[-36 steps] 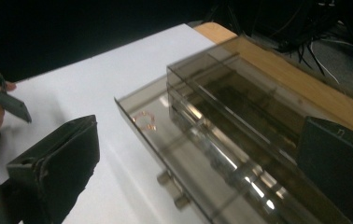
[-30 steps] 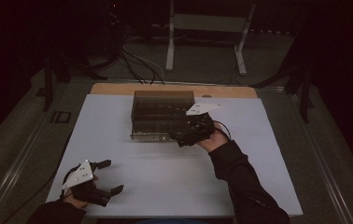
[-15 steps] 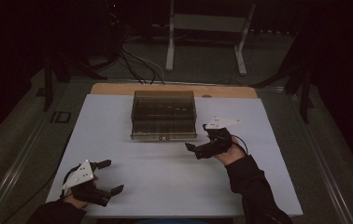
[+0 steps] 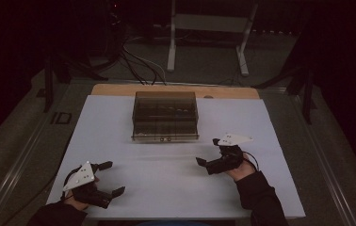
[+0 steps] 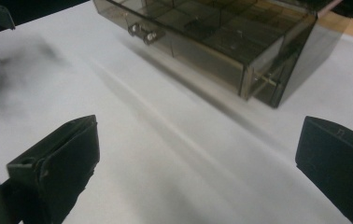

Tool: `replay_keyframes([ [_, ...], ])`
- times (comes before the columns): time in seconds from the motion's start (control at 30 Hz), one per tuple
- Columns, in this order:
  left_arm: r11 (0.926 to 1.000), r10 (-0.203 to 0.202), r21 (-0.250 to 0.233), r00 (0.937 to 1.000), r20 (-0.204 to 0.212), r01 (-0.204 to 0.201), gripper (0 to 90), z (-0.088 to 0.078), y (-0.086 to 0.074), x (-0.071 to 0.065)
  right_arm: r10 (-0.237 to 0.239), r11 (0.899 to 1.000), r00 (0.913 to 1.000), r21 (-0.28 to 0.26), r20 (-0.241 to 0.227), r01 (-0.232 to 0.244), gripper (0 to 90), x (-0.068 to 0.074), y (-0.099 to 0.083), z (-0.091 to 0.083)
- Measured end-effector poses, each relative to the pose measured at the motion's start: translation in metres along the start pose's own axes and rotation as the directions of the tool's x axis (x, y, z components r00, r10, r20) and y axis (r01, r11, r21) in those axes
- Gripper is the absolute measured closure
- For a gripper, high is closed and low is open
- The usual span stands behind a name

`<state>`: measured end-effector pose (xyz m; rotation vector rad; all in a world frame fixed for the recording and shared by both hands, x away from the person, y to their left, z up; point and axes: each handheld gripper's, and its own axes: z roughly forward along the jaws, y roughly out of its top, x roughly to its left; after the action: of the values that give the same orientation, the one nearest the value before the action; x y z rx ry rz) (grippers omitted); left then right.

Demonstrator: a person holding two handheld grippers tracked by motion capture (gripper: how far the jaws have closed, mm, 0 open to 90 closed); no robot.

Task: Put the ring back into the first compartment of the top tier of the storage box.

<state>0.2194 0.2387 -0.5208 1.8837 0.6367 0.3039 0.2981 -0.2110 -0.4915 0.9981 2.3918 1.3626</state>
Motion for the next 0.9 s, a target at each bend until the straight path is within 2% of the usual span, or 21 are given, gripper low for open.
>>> replay_keyframes([
  [0.33, 1.0, -0.001, 0.002, 1.0, 0.002, 0.001, 1.1, 0.0, 0.0, 0.0, 0.004, 1.0, 1.0, 0.015, 0.003, -0.004, 0.0, -0.001, -0.032, -0.008],
  [0.53, 1.0, 0.0, 0.004, 1.0, 0.003, 0.0, 1.1, 0.0, 0.0, 0.0, 0.014, 1.0, 0.9995, 0.009, 0.027, -0.014, 0.0, -0.001, -0.046, -0.019],
  [0.73, 1.0, -0.002, 0.003, 1.0, 0.004, 0.002, 1.1, 0.0, 0.0, 0.0, -0.007, 1.0, 0.9968, 0.005, 0.08, 0.006, 0.0, 0.001, -0.058, -0.033],
  [0.9, 1.0, -0.001, 0.005, 1.0, 0.007, 0.001, 1.1, 0.001, 0.0, 0.0, 0.012, 1.0, 0.9908, 0.024, 0.135, -0.015, 0.0, -0.002, -0.067, -0.039],
])
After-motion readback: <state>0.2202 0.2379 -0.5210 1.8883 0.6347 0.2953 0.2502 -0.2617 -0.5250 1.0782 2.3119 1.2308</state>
